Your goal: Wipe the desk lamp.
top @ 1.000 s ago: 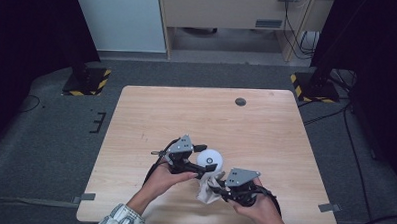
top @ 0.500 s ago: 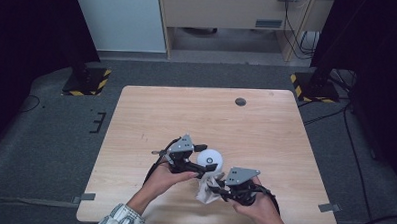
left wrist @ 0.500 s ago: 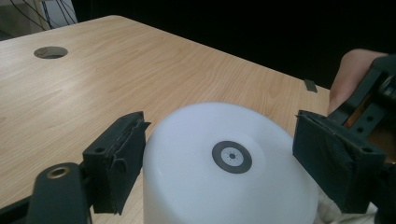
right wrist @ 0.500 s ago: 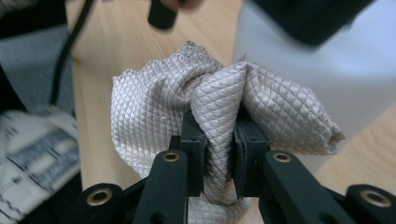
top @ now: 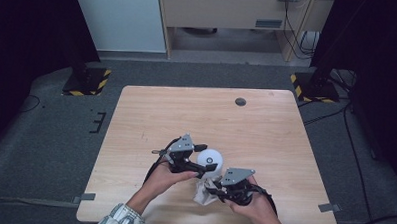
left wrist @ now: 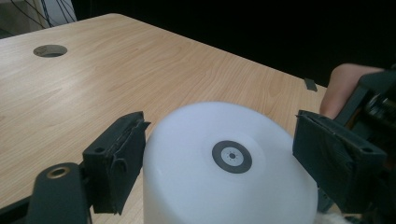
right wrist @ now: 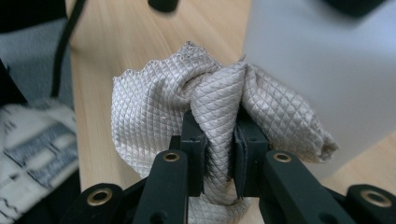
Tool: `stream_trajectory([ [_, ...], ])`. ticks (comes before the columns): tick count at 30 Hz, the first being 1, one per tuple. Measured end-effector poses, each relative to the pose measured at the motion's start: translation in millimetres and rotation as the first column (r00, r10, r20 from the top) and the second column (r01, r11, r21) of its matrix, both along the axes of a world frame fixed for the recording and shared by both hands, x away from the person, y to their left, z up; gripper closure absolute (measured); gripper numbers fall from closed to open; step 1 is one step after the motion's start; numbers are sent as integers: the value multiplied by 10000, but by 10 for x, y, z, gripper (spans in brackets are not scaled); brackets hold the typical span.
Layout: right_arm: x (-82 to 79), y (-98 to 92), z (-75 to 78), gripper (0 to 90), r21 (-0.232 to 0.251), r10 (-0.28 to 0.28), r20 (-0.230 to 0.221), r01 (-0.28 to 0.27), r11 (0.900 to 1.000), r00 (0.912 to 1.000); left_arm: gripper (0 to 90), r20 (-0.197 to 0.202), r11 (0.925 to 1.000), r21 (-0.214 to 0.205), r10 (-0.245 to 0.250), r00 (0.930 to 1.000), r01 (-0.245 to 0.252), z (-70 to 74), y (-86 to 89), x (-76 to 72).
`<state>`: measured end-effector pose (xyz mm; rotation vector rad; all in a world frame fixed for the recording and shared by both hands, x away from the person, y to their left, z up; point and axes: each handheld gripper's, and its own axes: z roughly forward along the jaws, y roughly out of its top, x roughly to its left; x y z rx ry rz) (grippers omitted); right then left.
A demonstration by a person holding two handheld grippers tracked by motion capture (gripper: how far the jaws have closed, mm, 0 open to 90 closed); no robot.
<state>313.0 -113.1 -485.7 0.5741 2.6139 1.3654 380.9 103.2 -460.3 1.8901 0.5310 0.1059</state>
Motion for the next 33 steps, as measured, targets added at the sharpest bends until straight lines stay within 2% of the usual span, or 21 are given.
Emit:
stream_trajectory([
  [1,-10,-1,29,772,167,-29,76,28,9999,10000,169,0,10000,0,0,10000,0,0,0,0],
  [3,-17,3,43,772,194,-27,183,24,9998,9998,169,5,10000,-5,4,10000,-4,-1,1,-1],
  [6,-14,35,-1,770,-76,-16,173,18,10000,9998,169,30,10000,-4,-7,10000,7,-1,0,2],
  [7,-8,53,-28,770,-265,-11,108,14,9996,9999,169,-10,10000,-32,11,10000,-11,-1,-2,0],
  [8,4,94,-94,770,-723,21,-33,-24,9974,10000,169,8,10000,5,-12,10000,12,0,-1,0],
  [9,9,113,-126,770,-958,46,-114,-57,9954,9999,169,35,10000,16,-37,10000,37,0,-2,2],
  [12,16,145,-174,770,-1352,75,-168,-97,9908,9998,168,7,10000,1,-34,10000,34,-1,-7,-3],
  [14,16,156,-175,772,-1408,46,-172,-70,9900,9998,168,20,10000,-7,-24,10000,24,-1,-12,-4],
  [15,8,159,-149,772,-1129,48,-144,-64,9936,9999,168,39,10000,18,-68,10000,68,-1,-12,-4],
  [16,8,159,-149,772,-1129,48,-144,-64,9936,9999,168,39,10000,18,-68,10000,68,-1,-12,-4],
  [17,-1,174,-100,771,-576,94,-15,-95,9983,10000,168,2,10000,9,-79,10000,79,-2,-17,-8],
  [20,-2,206,-74,771,-471,200,101,-195,9987,9997,168,-26,10000,-13,-84,10000,84,-2,-24,-14],
  [22,6,231,-101,771,-670,258,50,-254,9974,9997,168,7,9999,9,-105,9999,105,-2,-21,-11],
  [25,22,257,-194,772,-1384,309,-121,-323,9899,9994,168,-16,10000,-1,-89,10000,89,-3,-20,-12],
  [33,33,159,-215,772,-1841,141,-330,-200,9827,9994,168,17,10000,-11,-53,10000,53,-3,-25,-14],
])
